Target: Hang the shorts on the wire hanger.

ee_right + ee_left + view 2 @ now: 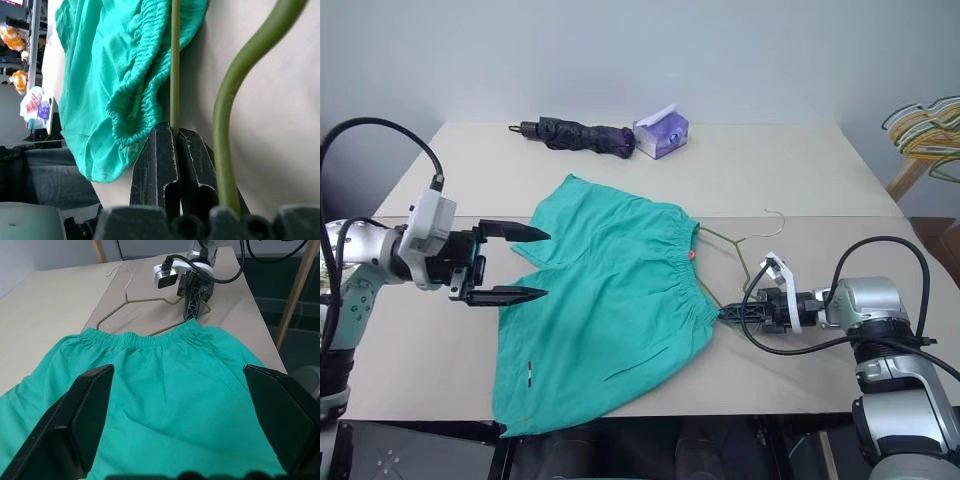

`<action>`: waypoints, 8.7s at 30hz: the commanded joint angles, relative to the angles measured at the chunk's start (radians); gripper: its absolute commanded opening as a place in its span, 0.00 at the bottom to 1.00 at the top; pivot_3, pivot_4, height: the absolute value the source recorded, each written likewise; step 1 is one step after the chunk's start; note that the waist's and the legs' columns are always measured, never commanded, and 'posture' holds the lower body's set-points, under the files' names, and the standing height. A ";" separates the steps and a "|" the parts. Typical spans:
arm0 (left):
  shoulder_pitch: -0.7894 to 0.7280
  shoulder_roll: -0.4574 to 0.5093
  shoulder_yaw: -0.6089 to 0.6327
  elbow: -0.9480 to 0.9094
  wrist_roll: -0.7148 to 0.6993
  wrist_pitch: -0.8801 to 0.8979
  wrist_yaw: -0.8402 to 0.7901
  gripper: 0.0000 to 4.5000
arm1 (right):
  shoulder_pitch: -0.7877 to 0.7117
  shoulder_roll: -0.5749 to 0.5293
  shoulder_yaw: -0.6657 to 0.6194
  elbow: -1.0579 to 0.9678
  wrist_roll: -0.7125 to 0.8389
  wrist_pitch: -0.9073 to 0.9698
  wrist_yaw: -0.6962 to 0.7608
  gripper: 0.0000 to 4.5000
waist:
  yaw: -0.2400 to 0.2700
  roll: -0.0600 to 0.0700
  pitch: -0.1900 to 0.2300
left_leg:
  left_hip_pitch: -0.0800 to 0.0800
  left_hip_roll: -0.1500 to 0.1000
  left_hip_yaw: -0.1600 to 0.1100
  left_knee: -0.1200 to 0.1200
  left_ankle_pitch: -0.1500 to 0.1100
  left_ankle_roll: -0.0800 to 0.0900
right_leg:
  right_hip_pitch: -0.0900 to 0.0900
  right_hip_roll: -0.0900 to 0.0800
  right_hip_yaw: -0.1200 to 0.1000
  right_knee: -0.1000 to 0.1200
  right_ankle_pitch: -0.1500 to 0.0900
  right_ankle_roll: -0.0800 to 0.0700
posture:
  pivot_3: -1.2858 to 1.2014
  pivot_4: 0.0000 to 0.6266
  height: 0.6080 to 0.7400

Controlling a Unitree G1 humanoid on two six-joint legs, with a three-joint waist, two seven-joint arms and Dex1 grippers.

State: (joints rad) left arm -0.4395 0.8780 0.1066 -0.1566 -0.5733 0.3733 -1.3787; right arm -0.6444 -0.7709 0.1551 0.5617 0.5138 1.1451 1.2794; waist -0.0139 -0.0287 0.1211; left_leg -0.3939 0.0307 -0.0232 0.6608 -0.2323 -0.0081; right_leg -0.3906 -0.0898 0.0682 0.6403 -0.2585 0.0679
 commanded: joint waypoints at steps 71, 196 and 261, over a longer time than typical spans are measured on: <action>-0.661 -0.174 -0.462 0.884 0.243 -0.710 -0.236 0.00 | -0.124 -0.202 0.061 -0.920 -0.281 -0.432 0.011 0.18 | -0.155 0.006 -0.031 | -0.012 0.000 -0.003 0.002 0.004 -0.006 | -0.014 -0.001 0.000 0.008 0.000 0.000 | 0.47 0.01 1.00; -0.468 -0.148 -0.251 0.860 0.413 -0.637 -0.141 0.00 | 0.056 -0.178 -0.247 -0.752 0.153 -0.412 -0.206 1.00 | -0.086 0.009 -0.032 | -0.011 -0.001 -0.002 0.002 0.003 -0.005 | -0.013 0.000 0.001 0.007 0.000 0.000 | 0.48 0.09 1.00; -0.418 -0.107 0.127 0.395 0.058 0.065 0.188 0.99 | 0.192 -0.128 -0.362 -1.054 0.106 0.161 -0.278 0.00 | -0.048 0.009 -0.031 | -0.011 -0.001 -0.003 0.002 0.003 -0.004 | -0.013 -0.001 0.000 0.008 0.000 0.000 | 0.50 0.16 1.00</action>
State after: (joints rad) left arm -0.8521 0.7718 0.1970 0.3103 -0.4566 0.3704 -1.2273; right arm -0.4599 -0.9045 -0.1317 -0.4472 0.5900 1.2710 1.0422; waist -0.0618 -0.0199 0.0898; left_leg -0.4049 0.0300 -0.0260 0.6632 -0.2297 -0.0120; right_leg -0.4032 -0.0902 0.0686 0.6480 -0.2585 0.0683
